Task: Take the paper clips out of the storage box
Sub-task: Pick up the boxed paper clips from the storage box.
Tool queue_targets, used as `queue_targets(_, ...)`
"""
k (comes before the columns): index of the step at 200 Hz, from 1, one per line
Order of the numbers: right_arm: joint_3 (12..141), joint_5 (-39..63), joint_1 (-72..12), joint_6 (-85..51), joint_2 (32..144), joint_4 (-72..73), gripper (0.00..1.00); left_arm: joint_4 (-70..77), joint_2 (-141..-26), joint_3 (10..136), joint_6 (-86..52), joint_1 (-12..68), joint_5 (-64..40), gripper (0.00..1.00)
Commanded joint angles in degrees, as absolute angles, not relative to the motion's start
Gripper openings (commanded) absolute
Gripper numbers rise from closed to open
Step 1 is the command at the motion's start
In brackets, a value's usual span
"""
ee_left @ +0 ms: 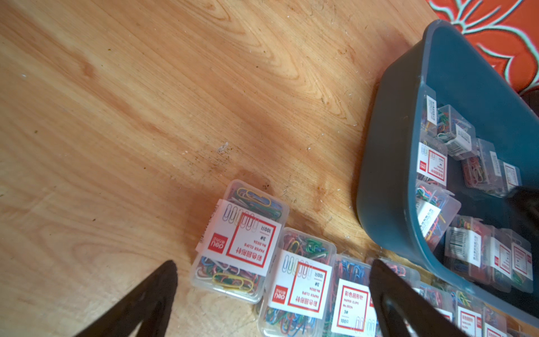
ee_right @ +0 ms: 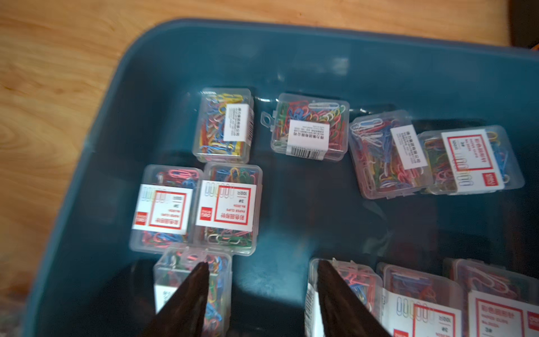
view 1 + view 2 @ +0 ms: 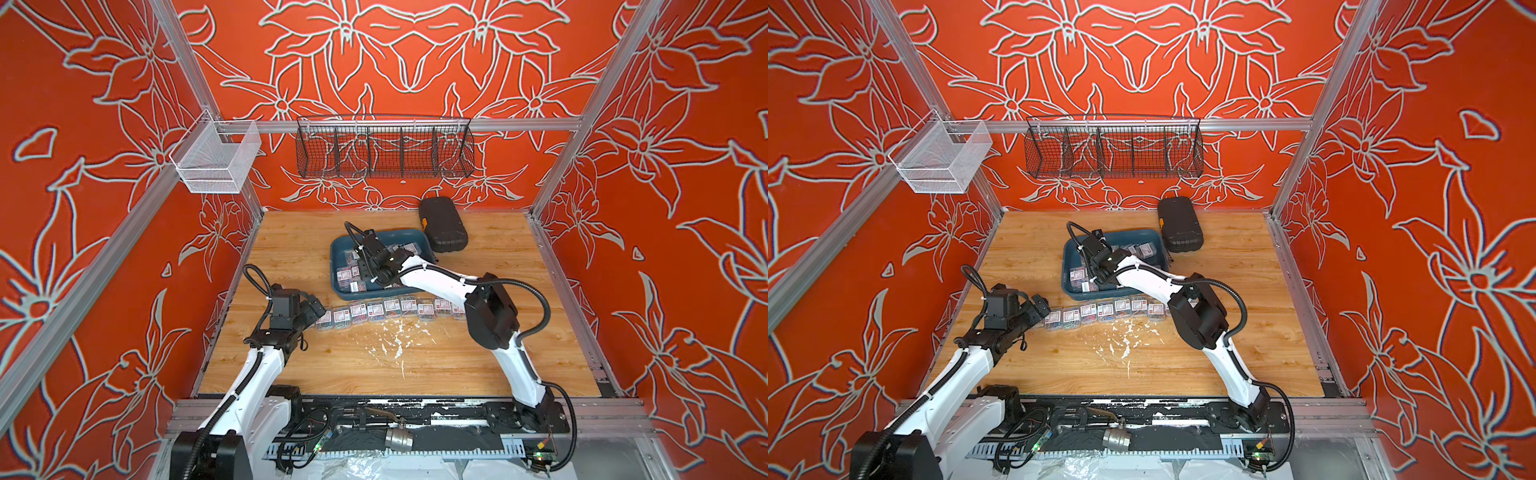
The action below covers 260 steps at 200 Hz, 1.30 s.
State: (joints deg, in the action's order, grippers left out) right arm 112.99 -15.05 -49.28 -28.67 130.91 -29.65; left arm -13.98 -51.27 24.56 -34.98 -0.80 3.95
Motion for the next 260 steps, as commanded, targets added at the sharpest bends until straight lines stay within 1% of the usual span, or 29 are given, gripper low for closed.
queue_targets(1,119.1,-12.9,-49.3,-27.2,135.9,-35.2,0.62,-13.3,-50.7,24.3,-35.8,-0.7,4.1,1.00)
queue_targets(19,125.0,-9.6,-49.4,-26.3,140.3,-37.4,0.63,-13.4,-50.3,24.2,-35.9,-0.7,4.2,1.00)
queue_targets(38,130.5,-8.4,-49.4,-26.4,144.5,-39.6,0.65,-13.4,-49.9,23.9,-36.1,-0.7,4.5,1.00)
queue_targets(65,137.4,-9.3,-49.2,-27.1,150.0,-42.8,0.66,-13.4,-49.7,23.8,-36.1,-0.6,4.6,1.00)
queue_targets(85,140.3,-11.3,-49.1,-27.8,152.2,-45.0,0.65,-13.4,-49.8,23.9,-36.1,-0.5,4.6,0.99)
queue_targets(119,138.0,-16.7,-48.8,-29.7,151.0,-45.9,0.61,-13.4,-50.0,24.0,-36.1,-0.5,4.6,0.99)
queue_targets(155,128.6,-22.8,-48.8,-31.1,145.2,-41.9,0.60,-13.4,-50.0,24.0,-36.1,-0.6,4.6,0.99)
queue_targets(183,125.3,-20.8,-48.7,-29.4,142.9,-38.4,0.60,-13.4,-50.0,24.0,-36.0,-0.5,4.6,0.99)
queue_targets(260,129.9,-16.8,-48.5,-27.8,146.9,-39.7,0.60,-13.5,-50.0,23.9,-36.1,-0.5,4.7,0.99)
